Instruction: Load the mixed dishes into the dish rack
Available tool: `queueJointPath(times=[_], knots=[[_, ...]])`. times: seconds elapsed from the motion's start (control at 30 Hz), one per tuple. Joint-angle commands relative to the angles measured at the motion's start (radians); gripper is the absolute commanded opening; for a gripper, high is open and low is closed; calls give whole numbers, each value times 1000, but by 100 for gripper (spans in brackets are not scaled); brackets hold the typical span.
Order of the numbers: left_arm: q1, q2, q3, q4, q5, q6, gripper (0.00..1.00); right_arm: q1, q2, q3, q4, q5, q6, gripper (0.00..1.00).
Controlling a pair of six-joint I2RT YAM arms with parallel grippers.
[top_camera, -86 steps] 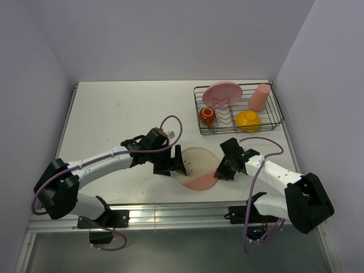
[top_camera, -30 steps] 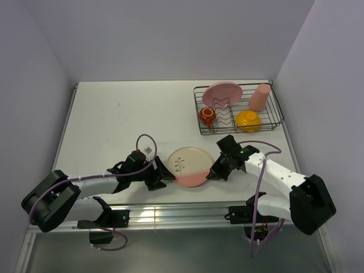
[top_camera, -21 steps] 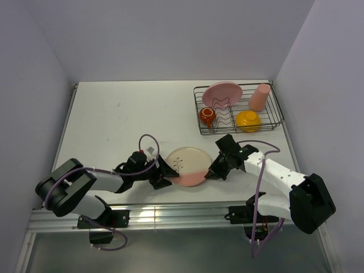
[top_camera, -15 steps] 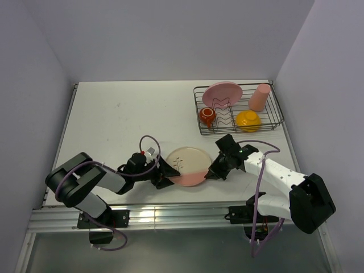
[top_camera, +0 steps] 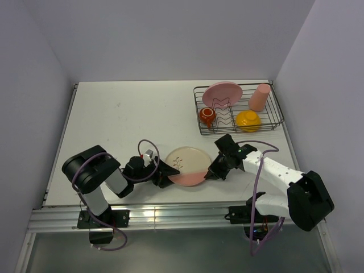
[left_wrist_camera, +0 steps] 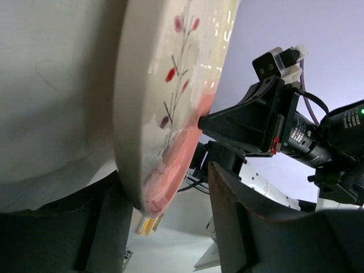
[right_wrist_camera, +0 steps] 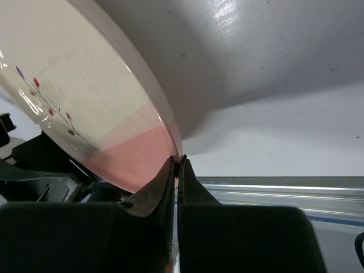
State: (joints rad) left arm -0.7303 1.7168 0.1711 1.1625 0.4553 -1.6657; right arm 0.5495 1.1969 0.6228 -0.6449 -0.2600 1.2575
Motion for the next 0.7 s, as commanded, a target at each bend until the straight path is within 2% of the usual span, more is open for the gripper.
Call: queueJointPath(times=[0.0, 0.13, 0.2, 0.23, 0.33, 0.47, 0.5, 0.53, 0.57, 0.63, 0.67], knots=[[-6, 24, 13, 238, 6, -52, 56, 13, 0, 54, 37, -54, -9, 0], [-4, 69, 18, 282, 9, -74, 48, 15, -2, 55, 37, -56, -15, 0], [-6, 78, 24, 299, 19, -77, 37, 15, -2, 58, 34, -53, -24, 0], [-4, 87, 28, 295, 25, -80, 25, 17, 3, 64, 33, -51, -30, 0], [-4, 92, 51, 263, 54, -66, 0, 20, 16, 80, 24, -38, -56, 0], [-4, 31, 85, 113, 88, -14, 0, 27, 47, 129, -1, -18, -133, 0], [-4, 9, 97, 47, 98, 7, 0, 33, 56, 147, -15, 8, -153, 0], [-4, -35, 110, -92, 117, 29, 0, 44, 69, 191, -44, 22, -176, 1], [-4, -57, 140, -166, 128, 78, 0, 52, 73, 216, -59, 36, -222, 8], [5, -110, 186, -341, 170, 179, 0, 75, 79, 293, -113, 94, -272, 15], [9, -129, 239, -527, 180, 220, 0, 79, 78, 316, -127, 113, -320, 28]])
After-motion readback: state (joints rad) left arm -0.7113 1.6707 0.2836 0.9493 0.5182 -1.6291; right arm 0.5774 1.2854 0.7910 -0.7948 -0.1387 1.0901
